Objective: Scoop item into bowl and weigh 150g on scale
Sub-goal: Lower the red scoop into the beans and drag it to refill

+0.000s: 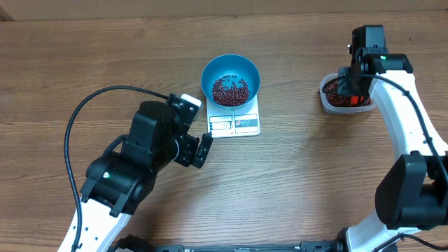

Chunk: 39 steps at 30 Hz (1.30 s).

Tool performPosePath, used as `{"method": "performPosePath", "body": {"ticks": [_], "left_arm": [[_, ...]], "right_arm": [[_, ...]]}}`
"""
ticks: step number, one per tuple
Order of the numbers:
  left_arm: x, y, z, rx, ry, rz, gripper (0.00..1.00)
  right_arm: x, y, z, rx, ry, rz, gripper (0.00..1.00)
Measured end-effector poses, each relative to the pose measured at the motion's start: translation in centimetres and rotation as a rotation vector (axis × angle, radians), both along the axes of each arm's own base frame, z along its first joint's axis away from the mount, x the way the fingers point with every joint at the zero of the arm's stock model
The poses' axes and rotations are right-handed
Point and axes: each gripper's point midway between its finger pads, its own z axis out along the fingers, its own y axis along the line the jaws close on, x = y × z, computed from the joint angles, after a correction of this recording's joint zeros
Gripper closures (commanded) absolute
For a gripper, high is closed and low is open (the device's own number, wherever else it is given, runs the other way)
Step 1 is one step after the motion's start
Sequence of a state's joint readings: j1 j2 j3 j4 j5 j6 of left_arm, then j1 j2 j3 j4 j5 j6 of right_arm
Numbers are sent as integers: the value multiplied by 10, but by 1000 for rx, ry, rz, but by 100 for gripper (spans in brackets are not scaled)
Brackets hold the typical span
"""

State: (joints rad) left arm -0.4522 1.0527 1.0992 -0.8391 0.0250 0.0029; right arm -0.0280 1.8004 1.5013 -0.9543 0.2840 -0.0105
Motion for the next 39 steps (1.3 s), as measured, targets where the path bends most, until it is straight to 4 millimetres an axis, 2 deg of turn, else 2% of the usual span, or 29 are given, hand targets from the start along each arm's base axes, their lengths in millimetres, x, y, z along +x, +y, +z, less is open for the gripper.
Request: {"method": "performPosePath", "body": {"ticks": [13, 22, 31, 39], "left_arm": [[0, 0, 0, 0, 0, 0, 1], [0, 0, 0, -1, -1, 0, 1], [0, 0, 0, 0, 0, 0, 1], [0, 0, 0, 0, 0, 0, 0]], "right_arm": [[5, -8, 0, 13, -22, -19, 96], [6, -3, -5, 41, -16, -7, 96], [7, 5, -24, 83, 31, 22, 96], [7, 14, -26, 128, 35, 62, 96]]}}
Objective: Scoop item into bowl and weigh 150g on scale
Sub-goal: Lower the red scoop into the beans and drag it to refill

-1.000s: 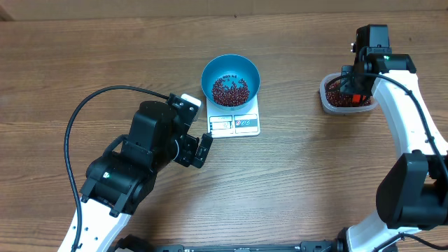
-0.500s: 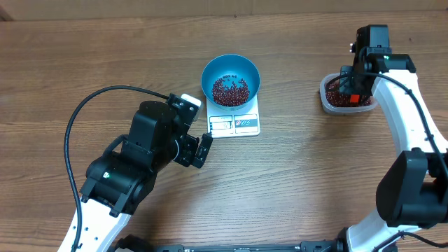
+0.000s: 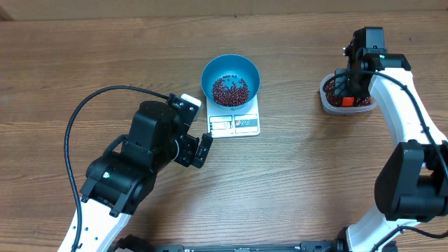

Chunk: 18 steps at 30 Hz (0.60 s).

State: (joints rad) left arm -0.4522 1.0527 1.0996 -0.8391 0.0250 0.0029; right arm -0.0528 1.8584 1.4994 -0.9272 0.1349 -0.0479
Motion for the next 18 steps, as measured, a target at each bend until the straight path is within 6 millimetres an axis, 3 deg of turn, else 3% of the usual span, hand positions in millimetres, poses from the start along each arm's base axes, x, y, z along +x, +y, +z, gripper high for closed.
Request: {"method": "performPosePath", "body": {"ticks": [18], "left_arm": [[0, 0, 0, 0, 0, 0, 1]], "right_arm": [[1, 15, -1, 100, -2, 78, 96]]}}
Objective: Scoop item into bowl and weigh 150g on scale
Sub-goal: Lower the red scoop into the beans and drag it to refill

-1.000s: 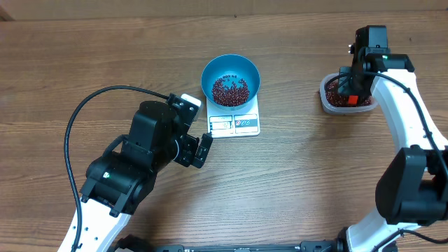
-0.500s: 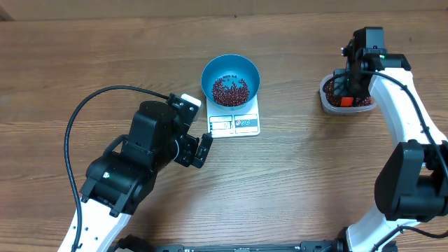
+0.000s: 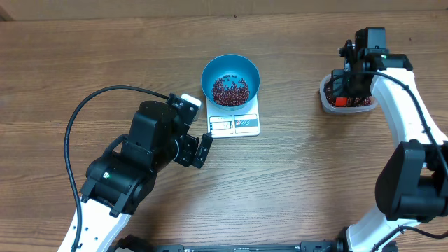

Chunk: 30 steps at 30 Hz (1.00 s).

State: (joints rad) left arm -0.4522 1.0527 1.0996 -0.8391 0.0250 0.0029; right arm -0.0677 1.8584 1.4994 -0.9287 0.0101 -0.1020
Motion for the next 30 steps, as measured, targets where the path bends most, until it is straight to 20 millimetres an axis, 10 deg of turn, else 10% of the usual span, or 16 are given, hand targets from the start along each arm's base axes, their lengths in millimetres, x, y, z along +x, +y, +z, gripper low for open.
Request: {"method": "performPosePath", "body": {"ticks": [30], "left_arm": [[0, 0, 0, 0, 0, 0, 0]], "right_arm": [[-5, -46, 4, 179, -36, -73, 96]]}}
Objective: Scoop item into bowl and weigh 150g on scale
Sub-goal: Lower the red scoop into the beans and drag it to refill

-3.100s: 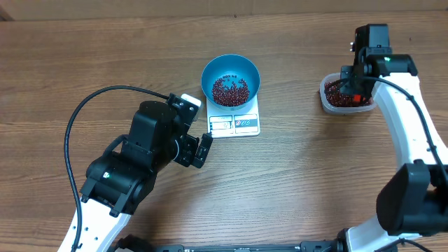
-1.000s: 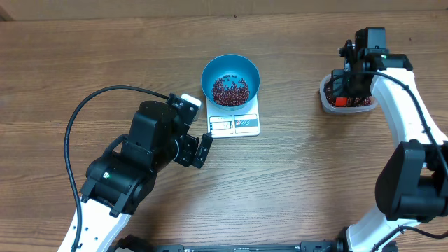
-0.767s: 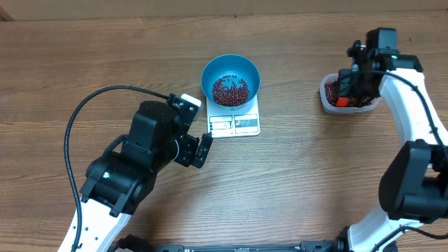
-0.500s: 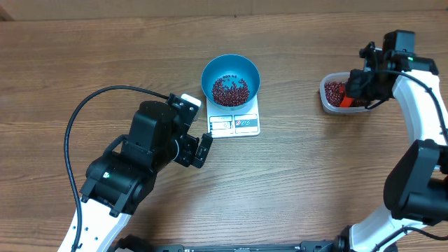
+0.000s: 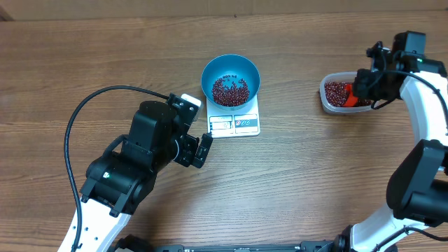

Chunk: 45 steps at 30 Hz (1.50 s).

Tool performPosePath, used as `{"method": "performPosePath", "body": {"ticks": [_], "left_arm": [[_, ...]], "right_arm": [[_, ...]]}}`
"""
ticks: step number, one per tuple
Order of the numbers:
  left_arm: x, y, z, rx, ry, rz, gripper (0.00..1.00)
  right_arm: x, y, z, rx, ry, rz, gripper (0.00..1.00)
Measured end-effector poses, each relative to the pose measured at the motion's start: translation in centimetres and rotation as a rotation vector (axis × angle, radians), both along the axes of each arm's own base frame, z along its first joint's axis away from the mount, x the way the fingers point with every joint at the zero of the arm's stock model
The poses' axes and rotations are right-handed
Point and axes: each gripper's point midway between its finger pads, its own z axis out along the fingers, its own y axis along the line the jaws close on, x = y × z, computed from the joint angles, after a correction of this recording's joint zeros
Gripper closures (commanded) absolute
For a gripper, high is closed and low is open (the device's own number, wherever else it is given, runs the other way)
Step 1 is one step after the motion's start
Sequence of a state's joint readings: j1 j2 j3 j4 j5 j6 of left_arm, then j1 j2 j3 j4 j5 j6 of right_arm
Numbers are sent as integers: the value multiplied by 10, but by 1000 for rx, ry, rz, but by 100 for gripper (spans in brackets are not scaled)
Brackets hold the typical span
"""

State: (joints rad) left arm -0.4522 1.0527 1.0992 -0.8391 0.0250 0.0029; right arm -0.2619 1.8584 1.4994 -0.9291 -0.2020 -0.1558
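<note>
A blue bowl [image 5: 230,78] with a layer of red beans stands on the white scale [image 5: 235,124] at the table's middle back. At the right, a clear container [image 5: 334,93] holds more red beans. My right gripper [image 5: 362,87] hangs over the container's right edge, shut on an orange scoop [image 5: 355,101] whose tip lies in the container. My left gripper [image 5: 203,150] rests low just left of the scale's front corner; its dark fingers do not show whether they are apart.
A black cable [image 5: 91,105] loops from the left arm across the left side of the wooden table [image 5: 308,175]. The right arm's white links [image 5: 423,119] run down the right edge.
My right gripper has moved to the right, from above the container's middle to its right edge, with the orange scoop. More of the beans in the container show. The left arm has not moved.
My right gripper stood over the bean container with the scoop down in it at all three earlier moments, shifting only slightly. Now it sits at the container's right side. The bowl, its beans, the scale and the left arm look the same throughout.
</note>
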Motion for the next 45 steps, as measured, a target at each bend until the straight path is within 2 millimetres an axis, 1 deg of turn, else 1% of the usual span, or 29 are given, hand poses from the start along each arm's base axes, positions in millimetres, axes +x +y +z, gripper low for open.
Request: {"method": "performPosePath", "body": {"ticks": [4, 15, 20, 25, 31, 40, 45], "left_arm": [[0, 0, 0, 0, 0, 0, 0], [0, 0, 0, 0, 0, 0, 0], [0, 0, 0, 0, 0, 0, 0], [0, 0, 0, 0, -1, 0, 0], [0, 0, 0, 0, 0, 0, 0], [0, 0, 0, 0, 0, 0, 0], [0, 0, 0, 0, 0, 0, 0]], "right_arm": [[-1, -8, 0, -1, -1, -16, 96], [-2, -7, -2, 5, 1, -14, 96], [-2, -1, -8, 35, -6, -3, 96], [-1, 8, -10, 84, -24, 18, 96], [-5, 18, -13, 131, -23, 50, 96], [-6, 25, -12, 168, -25, 69, 96], [-7, 25, -10, 203, -38, 79, 96]]}}
